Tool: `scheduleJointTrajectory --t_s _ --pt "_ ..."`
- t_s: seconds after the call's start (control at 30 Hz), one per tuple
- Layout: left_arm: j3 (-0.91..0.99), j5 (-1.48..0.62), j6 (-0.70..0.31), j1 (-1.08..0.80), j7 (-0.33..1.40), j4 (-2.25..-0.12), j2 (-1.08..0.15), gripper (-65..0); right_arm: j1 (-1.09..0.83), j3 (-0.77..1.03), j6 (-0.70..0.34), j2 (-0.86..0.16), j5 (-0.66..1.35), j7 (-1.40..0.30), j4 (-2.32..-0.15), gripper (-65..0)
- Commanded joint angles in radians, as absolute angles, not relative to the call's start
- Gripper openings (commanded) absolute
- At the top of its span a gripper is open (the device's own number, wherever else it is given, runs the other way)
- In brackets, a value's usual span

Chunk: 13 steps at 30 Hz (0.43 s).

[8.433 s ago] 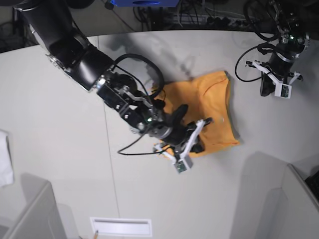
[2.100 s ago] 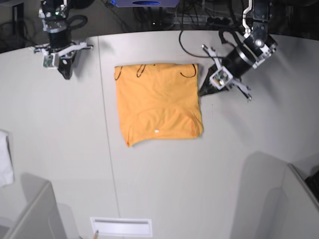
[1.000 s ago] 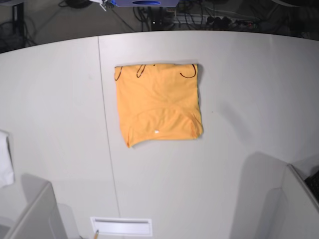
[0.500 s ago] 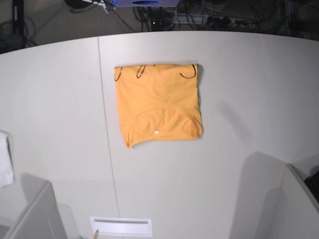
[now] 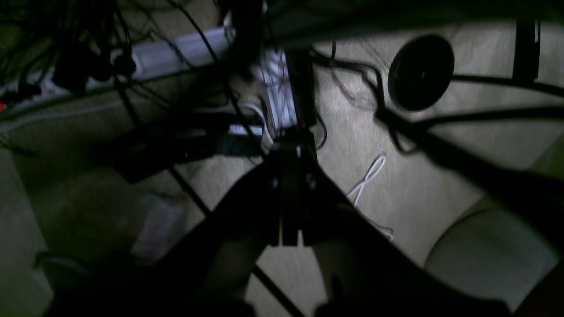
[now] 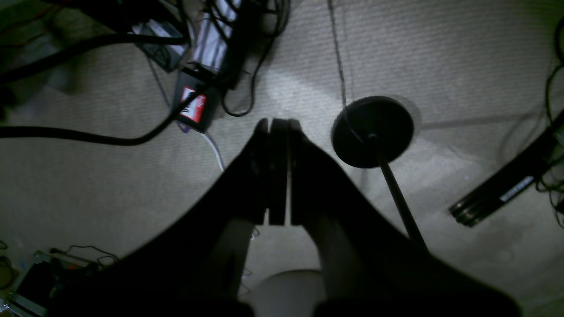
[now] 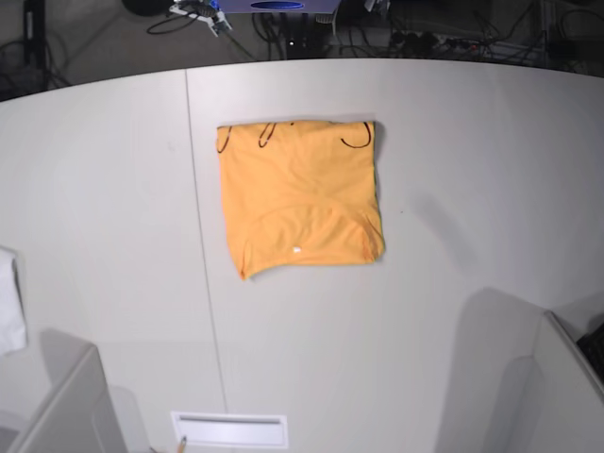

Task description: Fold the T-shirt properly

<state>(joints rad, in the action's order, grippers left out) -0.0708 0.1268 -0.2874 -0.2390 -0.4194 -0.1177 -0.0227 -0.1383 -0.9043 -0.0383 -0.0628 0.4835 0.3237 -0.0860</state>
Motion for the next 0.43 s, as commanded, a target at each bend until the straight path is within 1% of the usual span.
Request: scheduleJointTrajectory --t_s 0.0,0.13,0.23,0.4 --pt "-0.07 0.127 -0.294 -0.248 -0.429 -0.14 -0.036 -65.0 -0.14 -0.895 -0.039 -0.071 0.484 0.337 -0.091 -65.0" --pt "-0.07 0.128 -0.294 -0.251 -0.423 -0.153 -0.058 -65.0 -0.16 -0.78 -0.039 -0.074 0.484 0.409 -0.085 -65.0" --pt "-0.07 0.128 -0.294 -0.251 -0.42 -0.151 -0.064 -65.0 -0.165 -0.699 -0.039 -0.085 0.484 0.418 -0.085 -65.0" --pt "-0.07 0.12 -0.294 -0.254 -0.418 -0.143 -0.088 -65.0 -0.166 -0.67 -0.039 -0.088 0.481 0.418 -0.085 -65.0"
